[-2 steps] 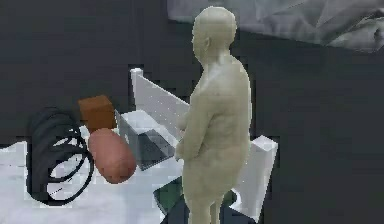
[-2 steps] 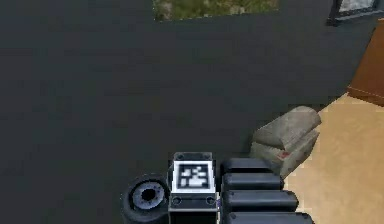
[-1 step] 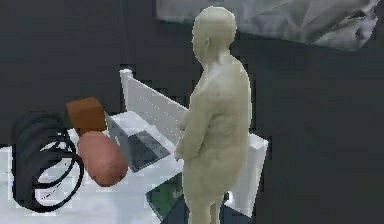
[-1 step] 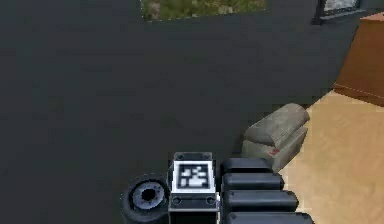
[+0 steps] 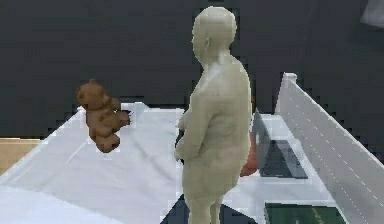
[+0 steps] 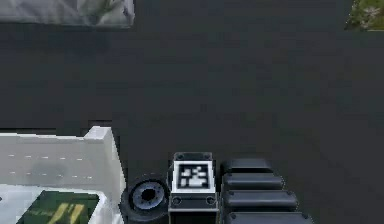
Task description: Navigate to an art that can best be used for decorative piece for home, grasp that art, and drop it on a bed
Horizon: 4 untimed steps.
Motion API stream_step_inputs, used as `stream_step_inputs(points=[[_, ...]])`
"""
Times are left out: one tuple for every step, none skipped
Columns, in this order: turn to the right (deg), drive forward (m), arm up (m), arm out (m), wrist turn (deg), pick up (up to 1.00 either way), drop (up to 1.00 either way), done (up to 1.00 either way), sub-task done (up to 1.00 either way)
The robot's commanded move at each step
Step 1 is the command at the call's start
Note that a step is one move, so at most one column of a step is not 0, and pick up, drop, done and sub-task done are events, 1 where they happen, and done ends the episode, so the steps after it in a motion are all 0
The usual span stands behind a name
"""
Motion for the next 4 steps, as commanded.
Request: stream_step_inputs(points=[[-45.0,0.00,0.00,0.00,0.0,0.00,0.00,0.00,0.00],[45.0,0.00,0.00,0.00,0.0,0.00,0.00,0.00,0.00],[30.0,0.00,0.00,0.00,0.0,0.00,0.00,0.00,0.00],[0.0,0.20,0.00,0.00,0.0,0.00,0.00,0.00,0.00]])
